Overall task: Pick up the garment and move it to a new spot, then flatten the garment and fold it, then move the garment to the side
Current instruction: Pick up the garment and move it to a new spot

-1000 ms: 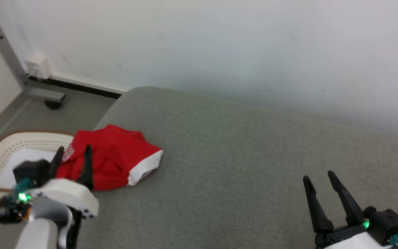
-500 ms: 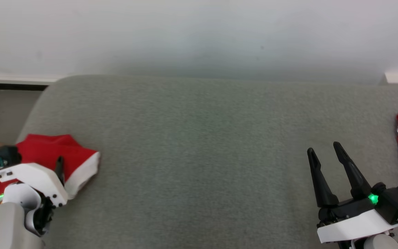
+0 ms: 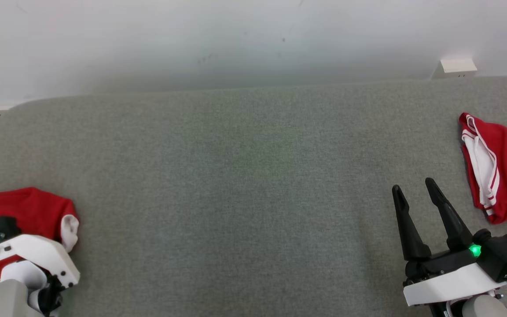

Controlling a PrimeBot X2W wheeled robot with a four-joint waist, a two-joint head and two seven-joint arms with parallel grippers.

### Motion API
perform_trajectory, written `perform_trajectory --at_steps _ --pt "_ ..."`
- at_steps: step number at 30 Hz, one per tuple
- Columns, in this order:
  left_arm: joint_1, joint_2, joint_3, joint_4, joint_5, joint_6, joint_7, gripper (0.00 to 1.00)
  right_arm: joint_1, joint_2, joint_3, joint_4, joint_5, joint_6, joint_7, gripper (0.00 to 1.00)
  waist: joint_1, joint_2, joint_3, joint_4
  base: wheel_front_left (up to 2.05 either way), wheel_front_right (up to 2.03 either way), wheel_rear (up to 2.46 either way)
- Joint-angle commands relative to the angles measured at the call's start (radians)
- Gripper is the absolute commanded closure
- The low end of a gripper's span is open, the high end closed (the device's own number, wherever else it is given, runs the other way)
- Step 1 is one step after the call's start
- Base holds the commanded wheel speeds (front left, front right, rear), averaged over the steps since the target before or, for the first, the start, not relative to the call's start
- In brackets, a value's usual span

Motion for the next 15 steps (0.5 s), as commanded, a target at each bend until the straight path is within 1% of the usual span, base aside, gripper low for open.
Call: perform_trajectory --at_steps 1,7,12,15 --pt "0.024 -0.014 -0.014 0.038 0.009 -0.005 -0.005 1.0 0.009 0.005 -0.004 0.004 0.001 -0.002 0.001 0.0 -0.0001 -0.0001 -0.018 0.01 0.0 0.0 0.0" --pt "-0.022 0.021 -0.06 0.021 0.036 -0.037 -0.097 1.0 0.035 0.011 -0.005 0.015 -0.005 -0.002 0.001 0.0 -0.0001 -0.0001 -0.091 0.036 0.0 0.0 0.0" --pt "-0.051 0.017 -0.115 -0.052 0.054 -0.058 -0.123 1.0 0.062 0.008 -0.014 0.021 -0.013 -0.002 0.001 0.0 -0.0001 -0.0001 -0.156 0.047 0.0 0.0 0.0" --pt "-0.055 0.003 -0.154 -0.126 0.05 -0.065 -0.123 1.0 0.076 0.011 -0.014 0.027 -0.013 -0.002 0.001 0.0 -0.0001 -0.0001 -0.184 0.034 0.0 0.0 0.0"
